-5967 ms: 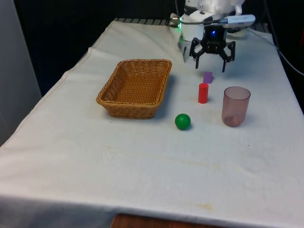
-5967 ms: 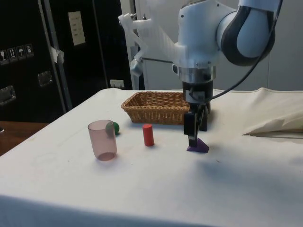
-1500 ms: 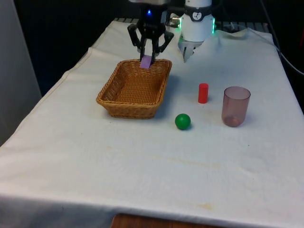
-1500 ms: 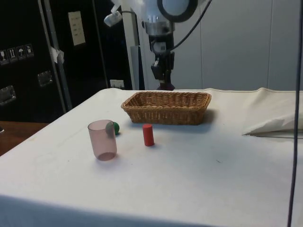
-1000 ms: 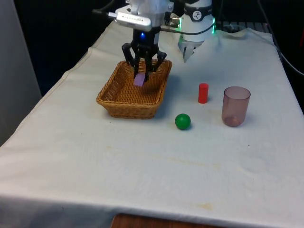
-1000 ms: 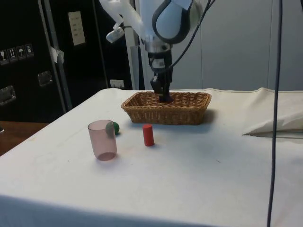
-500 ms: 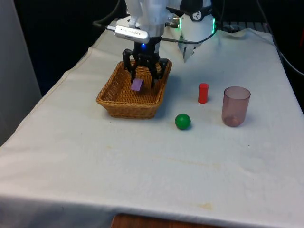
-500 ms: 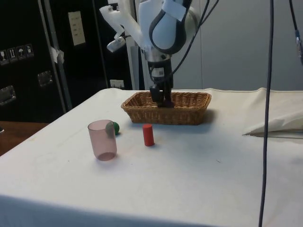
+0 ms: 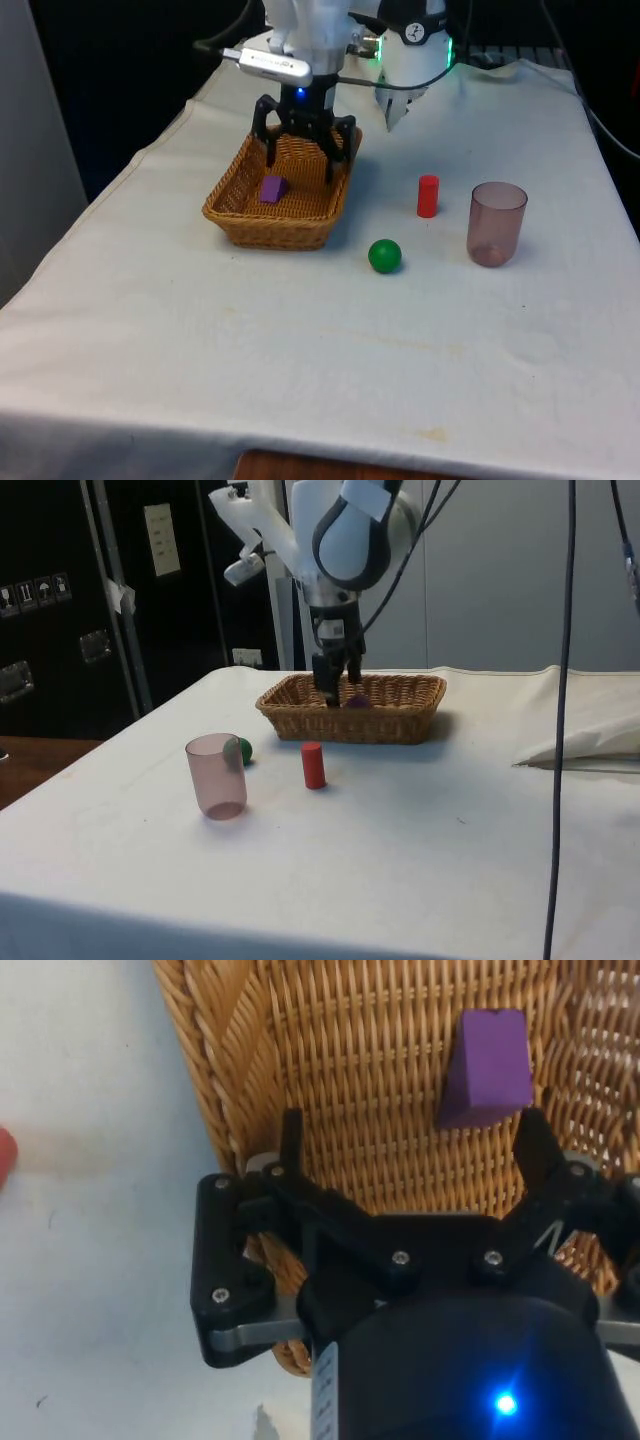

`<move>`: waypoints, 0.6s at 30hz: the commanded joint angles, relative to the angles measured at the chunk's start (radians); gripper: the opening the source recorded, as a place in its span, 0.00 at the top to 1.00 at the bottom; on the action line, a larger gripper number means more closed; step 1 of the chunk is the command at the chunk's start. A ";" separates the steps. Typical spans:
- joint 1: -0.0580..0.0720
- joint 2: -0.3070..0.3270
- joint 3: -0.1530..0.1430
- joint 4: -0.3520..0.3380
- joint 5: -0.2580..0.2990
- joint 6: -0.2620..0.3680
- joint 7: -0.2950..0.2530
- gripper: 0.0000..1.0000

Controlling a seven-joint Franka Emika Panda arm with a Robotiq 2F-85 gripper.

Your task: Pick up the triangular block and place it into the basket.

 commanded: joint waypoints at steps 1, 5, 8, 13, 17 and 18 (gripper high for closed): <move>-0.001 -0.024 -0.003 -0.004 -0.003 -0.018 -0.007 0.00; 0.003 -0.060 -0.015 0.000 -0.016 -0.054 -0.013 0.00; 0.000 -0.077 -0.012 0.001 -0.010 -0.065 -0.021 0.00; 0.003 -0.122 -0.025 0.008 -0.039 -0.108 -0.018 0.00; 0.002 -0.152 -0.027 0.013 -0.050 -0.136 -0.018 0.00; 0.002 -0.160 -0.027 0.014 -0.053 -0.144 -0.017 0.00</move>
